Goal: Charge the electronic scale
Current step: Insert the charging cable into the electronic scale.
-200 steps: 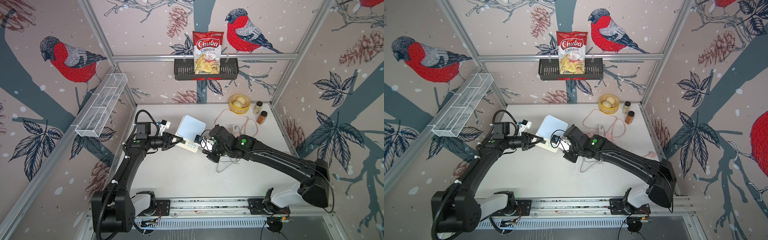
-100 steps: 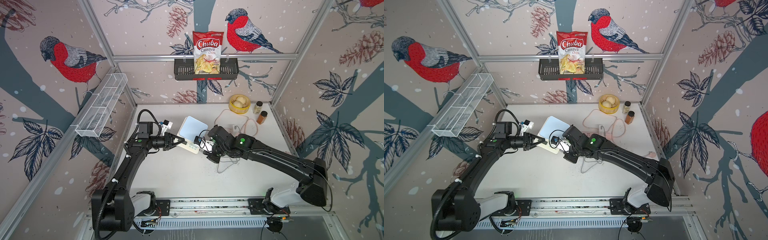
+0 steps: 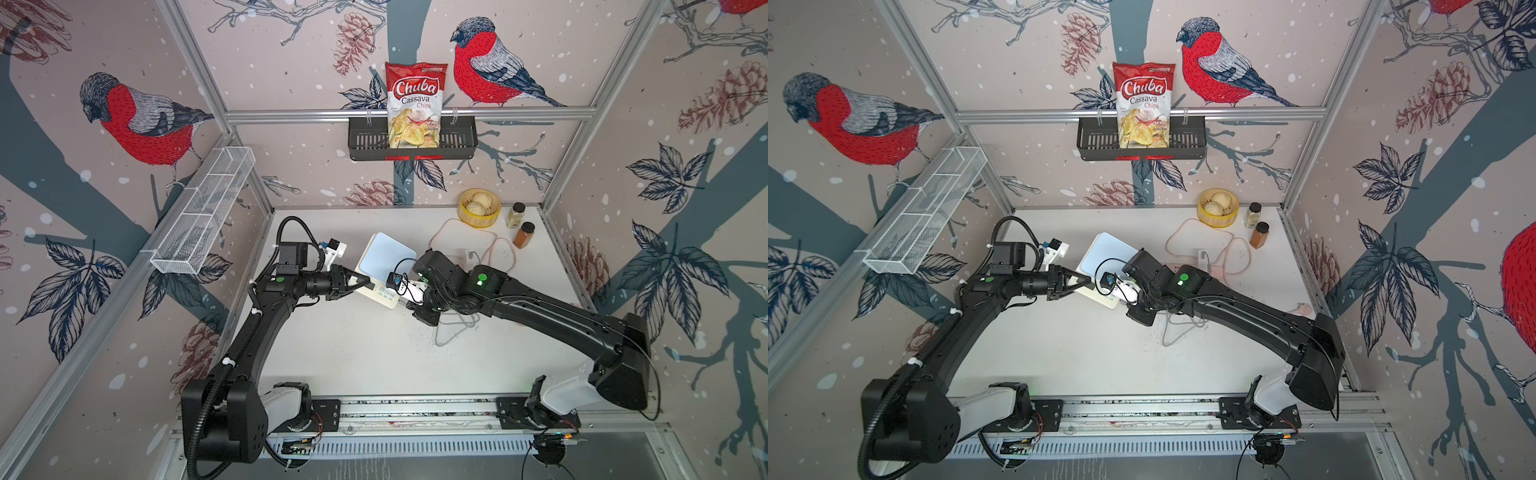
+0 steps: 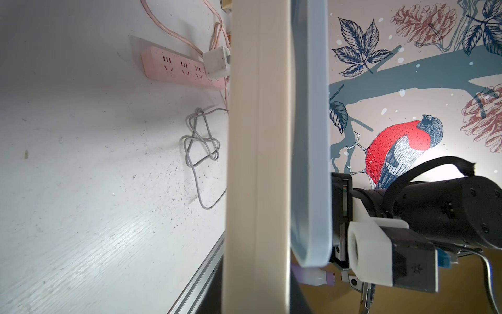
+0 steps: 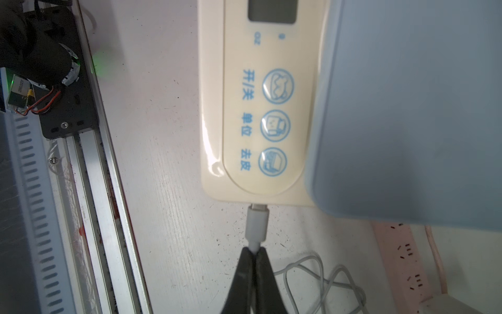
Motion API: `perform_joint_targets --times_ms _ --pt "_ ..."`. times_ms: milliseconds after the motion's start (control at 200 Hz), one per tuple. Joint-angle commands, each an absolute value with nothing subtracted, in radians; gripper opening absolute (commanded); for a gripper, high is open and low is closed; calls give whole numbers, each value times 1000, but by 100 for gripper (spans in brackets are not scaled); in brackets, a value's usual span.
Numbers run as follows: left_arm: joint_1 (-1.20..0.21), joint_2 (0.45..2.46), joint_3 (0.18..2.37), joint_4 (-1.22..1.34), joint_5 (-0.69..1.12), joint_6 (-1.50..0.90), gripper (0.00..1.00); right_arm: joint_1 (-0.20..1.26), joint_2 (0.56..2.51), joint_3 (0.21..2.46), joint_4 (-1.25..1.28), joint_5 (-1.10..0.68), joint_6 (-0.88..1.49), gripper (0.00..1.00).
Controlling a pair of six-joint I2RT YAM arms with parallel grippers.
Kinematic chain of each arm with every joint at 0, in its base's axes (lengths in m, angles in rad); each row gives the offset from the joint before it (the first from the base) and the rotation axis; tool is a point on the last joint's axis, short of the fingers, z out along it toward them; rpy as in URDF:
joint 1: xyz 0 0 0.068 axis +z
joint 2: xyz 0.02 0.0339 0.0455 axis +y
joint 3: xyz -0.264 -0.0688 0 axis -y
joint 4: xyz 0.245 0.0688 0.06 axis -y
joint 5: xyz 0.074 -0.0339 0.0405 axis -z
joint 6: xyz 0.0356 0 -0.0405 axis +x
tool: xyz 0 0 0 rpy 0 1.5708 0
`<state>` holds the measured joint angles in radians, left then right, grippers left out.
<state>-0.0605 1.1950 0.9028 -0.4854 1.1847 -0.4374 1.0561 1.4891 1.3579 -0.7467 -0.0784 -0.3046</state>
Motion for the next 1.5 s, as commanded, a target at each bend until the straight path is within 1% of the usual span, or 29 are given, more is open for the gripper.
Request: perform_joint_targets --times_ms 0,190,275,365,420,520,630,745,871,926,1061,1211,1306,1496 --pt "-83 1189 903 -477 1196 -438 0 1064 1496 1374 -620 -108 -277 0" --pt "-84 1175 868 -397 1203 -509 0 1060 1475 1341 -562 -87 -258 0" --pt "-84 1177 866 -382 1202 -522 0 1054 1454 1313 -538 -75 -255 16" --pt "-83 1177 866 -343 1205 -556 0 1046 1436 1284 -521 -74 -255 26" --pt "-83 1181 871 -325 1209 -572 0 1042 1431 1272 -520 -76 -255 27" --pt "-83 1183 879 -306 1212 -587 0 1038 1432 1266 -522 -72 -254 26" --pt "-83 1191 886 -314 1210 -581 0 1037 1428 1273 -531 -62 -251 36" --pt "-81 1201 883 -324 1208 -565 0 1035 1408 1275 -541 -61 -246 41" --pt "-79 1206 882 -325 1207 -562 0 1034 1379 1263 -558 -64 -232 51" --pt "-77 1205 882 -323 1207 -562 0 1032 1364 1248 -562 -69 -229 54" --pt "-75 1203 882 -326 1209 -562 0 1030 1347 1202 -560 -74 -223 56" --pt "-74 1196 878 -331 1210 -561 0 1032 1360 1179 -540 -65 -225 55" --pt "-74 1192 874 -331 1209 -558 0 1032 1377 1184 -517 -66 -233 52" --pt "-74 1181 866 -332 1210 -563 0 1031 1426 1216 -518 -64 -251 40"
